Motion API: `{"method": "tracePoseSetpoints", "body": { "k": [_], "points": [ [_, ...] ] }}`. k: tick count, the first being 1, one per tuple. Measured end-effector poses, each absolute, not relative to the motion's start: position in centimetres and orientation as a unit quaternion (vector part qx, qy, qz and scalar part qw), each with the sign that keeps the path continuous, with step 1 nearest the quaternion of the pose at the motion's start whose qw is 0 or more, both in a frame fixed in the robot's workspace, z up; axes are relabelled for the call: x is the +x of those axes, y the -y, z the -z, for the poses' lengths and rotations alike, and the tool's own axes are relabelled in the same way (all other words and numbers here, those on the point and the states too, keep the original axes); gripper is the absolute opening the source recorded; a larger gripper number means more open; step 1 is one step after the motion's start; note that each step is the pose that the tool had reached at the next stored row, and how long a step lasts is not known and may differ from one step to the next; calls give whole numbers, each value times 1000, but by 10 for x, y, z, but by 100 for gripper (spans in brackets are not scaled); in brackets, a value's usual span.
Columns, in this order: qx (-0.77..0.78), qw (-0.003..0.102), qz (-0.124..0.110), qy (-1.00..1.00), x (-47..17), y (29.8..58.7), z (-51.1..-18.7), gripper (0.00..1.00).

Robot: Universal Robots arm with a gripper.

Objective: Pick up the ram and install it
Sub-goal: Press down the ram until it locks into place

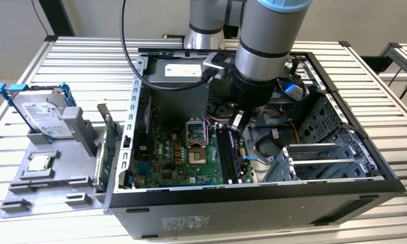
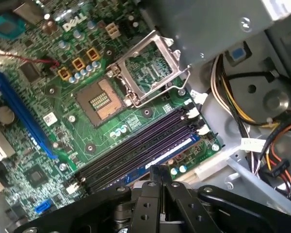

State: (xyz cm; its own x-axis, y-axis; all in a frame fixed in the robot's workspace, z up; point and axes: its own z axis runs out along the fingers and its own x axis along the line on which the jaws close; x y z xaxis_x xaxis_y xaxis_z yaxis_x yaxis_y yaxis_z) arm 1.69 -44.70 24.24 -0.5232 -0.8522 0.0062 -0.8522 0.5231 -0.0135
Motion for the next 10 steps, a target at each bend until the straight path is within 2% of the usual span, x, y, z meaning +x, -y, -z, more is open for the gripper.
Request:
{"method": "tracePoseSetpoints", "body": {
  "k": [10],
  "points": [
    [-566, 1, 7, -824, 17, 447, -242, 0]
  ]
}}
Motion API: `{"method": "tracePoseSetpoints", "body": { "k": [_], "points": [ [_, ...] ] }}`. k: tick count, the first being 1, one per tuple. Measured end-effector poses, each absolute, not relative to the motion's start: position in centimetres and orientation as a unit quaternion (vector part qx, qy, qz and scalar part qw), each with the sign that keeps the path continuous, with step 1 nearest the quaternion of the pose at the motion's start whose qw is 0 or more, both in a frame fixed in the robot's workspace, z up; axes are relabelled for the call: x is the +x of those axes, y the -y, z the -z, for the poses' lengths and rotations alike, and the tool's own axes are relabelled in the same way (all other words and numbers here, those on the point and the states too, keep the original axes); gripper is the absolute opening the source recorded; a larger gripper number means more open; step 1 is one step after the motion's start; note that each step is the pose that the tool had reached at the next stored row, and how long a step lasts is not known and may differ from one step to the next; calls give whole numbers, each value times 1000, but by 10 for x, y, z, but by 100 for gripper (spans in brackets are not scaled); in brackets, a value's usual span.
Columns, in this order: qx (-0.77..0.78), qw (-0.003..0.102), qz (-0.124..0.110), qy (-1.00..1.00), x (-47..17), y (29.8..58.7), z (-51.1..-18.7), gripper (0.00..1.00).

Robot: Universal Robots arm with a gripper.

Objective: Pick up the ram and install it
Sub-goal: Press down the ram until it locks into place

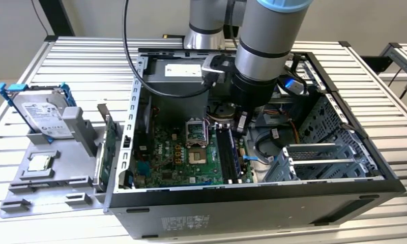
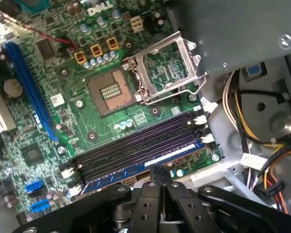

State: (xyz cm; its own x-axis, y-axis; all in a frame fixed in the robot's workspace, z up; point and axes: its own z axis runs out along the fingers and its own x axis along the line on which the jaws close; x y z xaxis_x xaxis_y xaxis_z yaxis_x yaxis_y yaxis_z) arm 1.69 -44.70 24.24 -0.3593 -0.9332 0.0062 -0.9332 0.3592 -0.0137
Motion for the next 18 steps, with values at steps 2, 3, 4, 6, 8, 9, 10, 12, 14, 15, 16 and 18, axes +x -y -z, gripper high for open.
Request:
{"method": "tracePoseSetpoints", "body": {
  "k": [2, 3, 4, 6, 8, 9, 10, 12, 14, 15, 16, 18],
  "points": [
    [-581, 2, 7, -814, 17, 447, -242, 0],
    [-588, 2, 7, -809, 17, 447, -242, 0],
    [-595, 2, 7, -803, 17, 447, -242, 0],
    [-610, 2, 7, -793, 17, 447, -242, 0],
    [-624, 2, 7, -781, 17, 447, -242, 0],
    [-631, 2, 7, -776, 17, 447, -242, 0],
    [-638, 2, 7, -770, 17, 447, -242, 0],
    [-647, 2, 8, -762, 16, 447, -242, 0],
    [-655, 3, 8, -756, 15, 447, -242, 0],
    [-659, 3, 8, -752, 14, 447, -241, 0],
    [-665, 3, 8, -747, 14, 447, -241, 0],
    [-676, 3, 8, -736, 14, 447, -239, 0]
  ]
}}
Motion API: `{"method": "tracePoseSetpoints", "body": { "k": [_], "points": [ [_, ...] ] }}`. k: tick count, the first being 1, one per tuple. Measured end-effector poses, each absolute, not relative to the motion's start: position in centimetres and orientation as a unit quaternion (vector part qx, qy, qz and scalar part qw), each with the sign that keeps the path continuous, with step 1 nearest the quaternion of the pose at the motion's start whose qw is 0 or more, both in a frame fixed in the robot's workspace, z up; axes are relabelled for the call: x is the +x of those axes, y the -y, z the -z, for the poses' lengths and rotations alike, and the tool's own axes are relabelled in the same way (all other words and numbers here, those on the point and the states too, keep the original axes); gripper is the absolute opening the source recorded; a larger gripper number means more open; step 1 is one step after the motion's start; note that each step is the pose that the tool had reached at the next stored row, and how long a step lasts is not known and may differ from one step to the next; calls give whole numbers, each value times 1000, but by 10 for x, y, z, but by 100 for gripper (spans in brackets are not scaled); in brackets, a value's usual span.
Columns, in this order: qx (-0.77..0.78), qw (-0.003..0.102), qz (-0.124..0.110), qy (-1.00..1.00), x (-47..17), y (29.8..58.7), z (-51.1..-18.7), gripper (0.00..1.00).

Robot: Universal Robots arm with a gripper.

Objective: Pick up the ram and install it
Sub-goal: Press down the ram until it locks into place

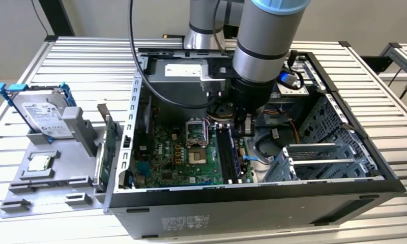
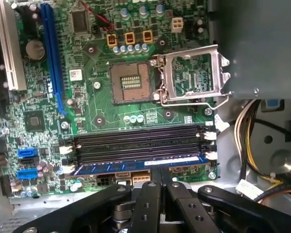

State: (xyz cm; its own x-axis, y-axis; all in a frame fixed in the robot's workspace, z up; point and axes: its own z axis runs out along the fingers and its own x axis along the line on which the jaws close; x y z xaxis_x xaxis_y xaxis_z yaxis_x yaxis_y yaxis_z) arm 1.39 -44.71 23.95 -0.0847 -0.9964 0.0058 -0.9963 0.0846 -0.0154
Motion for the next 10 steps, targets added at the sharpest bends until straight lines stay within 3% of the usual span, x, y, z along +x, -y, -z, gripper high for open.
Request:
{"method": "tracePoseSetpoints", "body": {
  "k": [5, 10],
  "points": [
    [-681, 3, 7, -732, 14, 447, -236, 0],
    [-686, -4, 1, -728, 17, 447, -233, 0]
  ]
}}
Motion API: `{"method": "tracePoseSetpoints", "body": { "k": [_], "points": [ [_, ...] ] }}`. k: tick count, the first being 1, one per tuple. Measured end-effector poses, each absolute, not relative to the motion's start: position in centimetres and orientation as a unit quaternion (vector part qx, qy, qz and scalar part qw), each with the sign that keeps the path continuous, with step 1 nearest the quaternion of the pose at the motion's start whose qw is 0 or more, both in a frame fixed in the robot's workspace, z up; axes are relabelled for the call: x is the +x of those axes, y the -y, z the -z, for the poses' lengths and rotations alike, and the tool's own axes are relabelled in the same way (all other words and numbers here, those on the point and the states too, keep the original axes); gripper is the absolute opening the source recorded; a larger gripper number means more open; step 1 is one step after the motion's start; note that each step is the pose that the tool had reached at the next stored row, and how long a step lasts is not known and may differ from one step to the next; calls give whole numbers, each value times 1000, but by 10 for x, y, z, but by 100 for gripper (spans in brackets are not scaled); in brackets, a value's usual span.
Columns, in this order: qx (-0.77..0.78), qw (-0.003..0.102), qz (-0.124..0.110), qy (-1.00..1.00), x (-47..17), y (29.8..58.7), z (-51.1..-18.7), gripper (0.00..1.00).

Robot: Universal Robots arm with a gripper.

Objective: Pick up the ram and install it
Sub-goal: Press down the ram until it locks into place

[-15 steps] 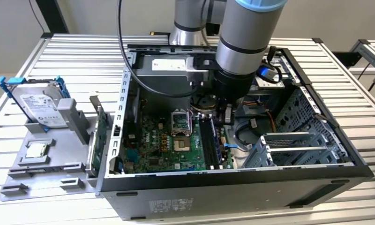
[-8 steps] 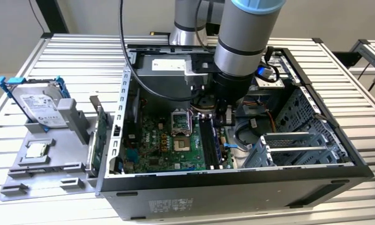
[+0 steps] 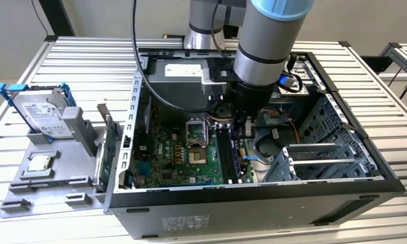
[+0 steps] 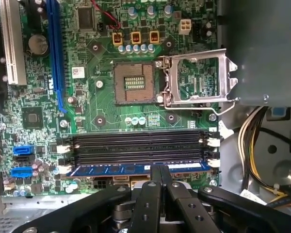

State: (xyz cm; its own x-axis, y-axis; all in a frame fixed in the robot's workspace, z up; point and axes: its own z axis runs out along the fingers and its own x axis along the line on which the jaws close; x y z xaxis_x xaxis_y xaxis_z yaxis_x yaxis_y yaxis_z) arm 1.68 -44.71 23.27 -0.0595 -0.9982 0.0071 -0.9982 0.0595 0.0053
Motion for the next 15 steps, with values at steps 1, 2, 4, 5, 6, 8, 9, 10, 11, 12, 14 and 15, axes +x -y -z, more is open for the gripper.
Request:
{"method": "tracePoseSetpoints", "body": {
  "k": [1, 2, 4, 5, 6, 8, 9, 10, 11, 12, 14, 15],
  "points": [
    [690, 5, -1, 724, 17, 447, -232, 0],
    [693, 5, -1, 721, 17, 447, -232, 0],
    [697, 4, -1, 717, 18, 448, -232, 0],
    [698, 4, -1, 716, 18, 449, -232, 0],
    [699, 4, -1, 715, 18, 451, -232, 0],
    [699, 4, -1, 715, 19, 459, -232, 0],
    [699, 4, -1, 715, 19, 462, -232, 0],
    [699, 4, -1, 715, 19, 463, -232, 0],
    [699, 4, -1, 715, 19, 463, -232, 0],
    [699, 4, -1, 715, 19, 463, -232, 0],
    [699, 4, -1, 715, 19, 463, -231, 0],
    [699, 4, -1, 715, 19, 464, -229, 0]
  ]
}}
